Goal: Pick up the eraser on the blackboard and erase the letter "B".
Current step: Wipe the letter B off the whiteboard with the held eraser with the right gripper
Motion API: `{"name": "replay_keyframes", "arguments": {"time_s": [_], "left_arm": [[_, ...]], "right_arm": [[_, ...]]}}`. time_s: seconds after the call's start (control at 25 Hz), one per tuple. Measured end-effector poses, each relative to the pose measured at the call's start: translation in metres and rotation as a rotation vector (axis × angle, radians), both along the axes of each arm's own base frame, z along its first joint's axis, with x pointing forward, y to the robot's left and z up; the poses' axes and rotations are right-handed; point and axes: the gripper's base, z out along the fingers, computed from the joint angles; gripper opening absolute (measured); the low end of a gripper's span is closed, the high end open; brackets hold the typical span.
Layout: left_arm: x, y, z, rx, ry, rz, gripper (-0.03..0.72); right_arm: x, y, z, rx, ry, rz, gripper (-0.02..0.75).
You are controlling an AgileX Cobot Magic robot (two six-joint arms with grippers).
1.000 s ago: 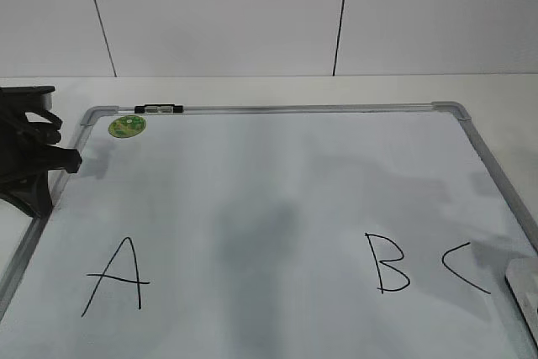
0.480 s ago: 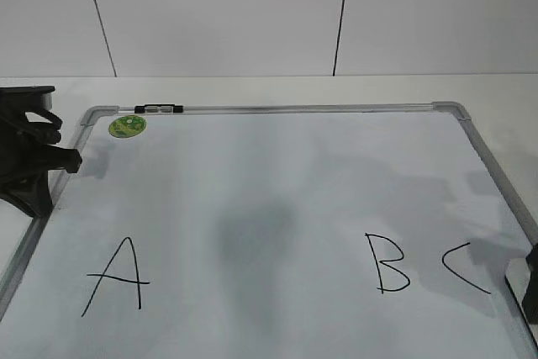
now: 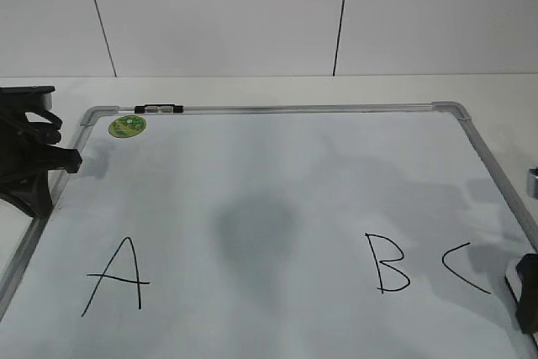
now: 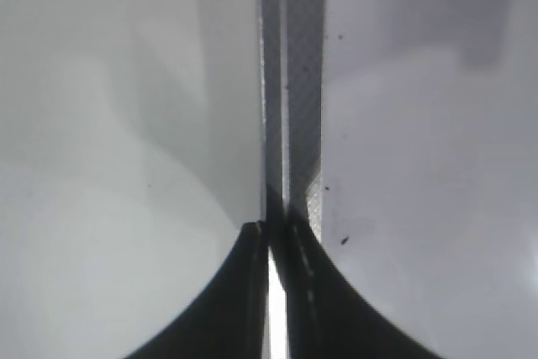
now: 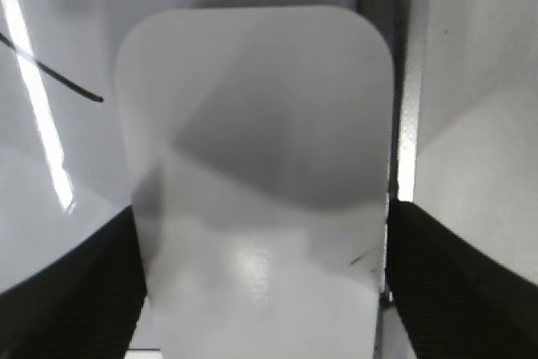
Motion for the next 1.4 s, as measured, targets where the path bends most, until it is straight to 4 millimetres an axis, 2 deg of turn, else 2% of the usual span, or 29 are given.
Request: {"name": "replay_keyframes", "arguments": {"time_s": [0.32, 0.52, 0.6, 0.92, 1.2, 1.4], "left_arm": [[0.000, 0.000, 0.000, 0.000, -0.002, 0.000, 0.020], [0.000, 0.000, 0.000, 0.000, -0.002, 0.000, 0.020], [0.000, 0.000, 0.000, 0.000, -0.002, 0.000, 0.020], [0.000, 0.000, 0.000, 0.000, -0.002, 0.000, 0.020], [0.000, 0.000, 0.000, 0.000, -0.002, 0.000, 0.020], [0.000, 0.000, 0.000, 0.000, -0.002, 0.000, 0.020]], "right_arm": [[0.003, 0.000, 0.002, 0.002, 0.008, -0.001, 0.655], [0.003, 0.000, 0.002, 0.004, 0.014, -0.001, 0.569], [0.003, 0.000, 0.002, 0.004, 0.015, -0.001, 0.558], [0.005, 0.001, 0.004, 0.006, 0.031, 0.006, 0.543], [0.013, 0.001, 0.018, 0.009, 0.043, 0.005, 0.542], [0.013, 0.001, 0.020, 0.011, 0.059, 0.006, 0.541]]}}
